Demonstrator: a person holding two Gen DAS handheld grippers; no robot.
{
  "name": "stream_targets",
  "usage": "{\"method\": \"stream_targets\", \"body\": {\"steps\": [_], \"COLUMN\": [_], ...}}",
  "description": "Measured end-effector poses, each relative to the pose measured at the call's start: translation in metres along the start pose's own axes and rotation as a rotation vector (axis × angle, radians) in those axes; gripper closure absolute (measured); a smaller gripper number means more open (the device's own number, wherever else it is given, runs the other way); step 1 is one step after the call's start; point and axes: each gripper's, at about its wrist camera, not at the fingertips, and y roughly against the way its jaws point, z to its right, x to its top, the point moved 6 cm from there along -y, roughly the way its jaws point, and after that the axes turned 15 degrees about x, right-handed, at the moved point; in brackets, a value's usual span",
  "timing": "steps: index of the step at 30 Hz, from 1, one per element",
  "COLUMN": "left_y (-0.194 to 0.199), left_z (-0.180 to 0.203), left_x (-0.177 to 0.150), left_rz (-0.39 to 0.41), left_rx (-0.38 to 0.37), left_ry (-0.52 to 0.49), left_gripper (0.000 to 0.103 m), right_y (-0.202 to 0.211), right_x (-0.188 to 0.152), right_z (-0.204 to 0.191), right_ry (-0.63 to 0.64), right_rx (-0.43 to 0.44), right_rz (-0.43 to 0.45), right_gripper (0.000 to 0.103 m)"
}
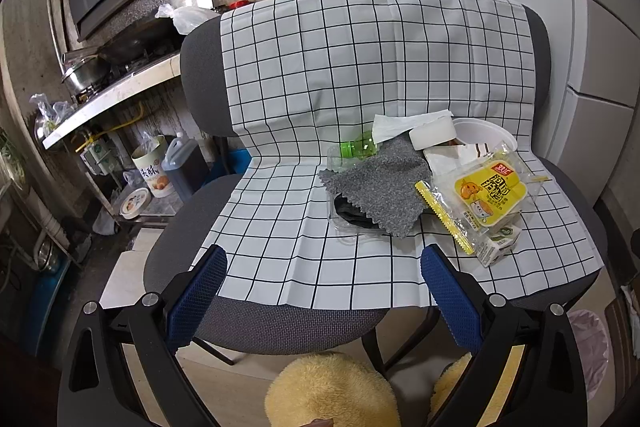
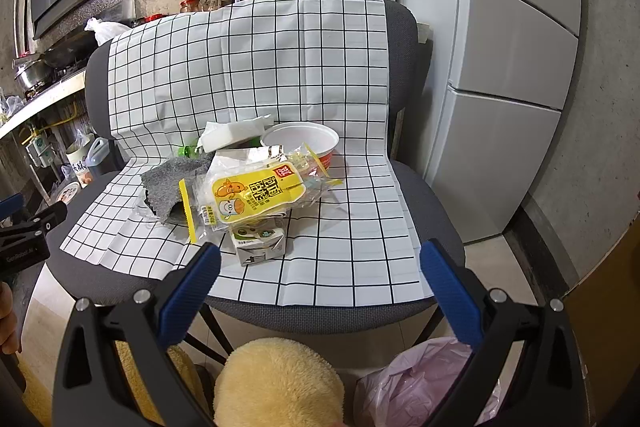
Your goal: Collect trash
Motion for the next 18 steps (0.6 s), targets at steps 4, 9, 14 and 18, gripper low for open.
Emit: {"method": "stream_targets", "body": {"steps": [4,9,14,18], "left_y": [0.000,-0.003,-0.013,-0.028], "left_z": [0.000,0.001,0.003,0.006], "left_x": [0.000,-0.002,-0.006,-0.012], "left_rz": [-0.001,-0.007,-0.029,-0.059], "left_rx": [0.000,0.005,0.015,0.023], "left_ry": [0.001,0.003,0.000,-0.003], "left_gripper": [0.007,0.007,0.007,0.007], "right_y": [0.000,-0.001,-0.010,-0.026], "right_x": [0.000,-0.001,-0.006,-0.009], "right_z": [0.000,0.000,0.000,-0.001], "right_ry": [0.000,0.000,-0.002,0.004], "right_rx": [0.000,0.002,0.005,0.033], "right_rz": [-0.001,-0.004,-0.017,-0.026], "right_gripper": [0.006,0.006,0.006,0.006]}}
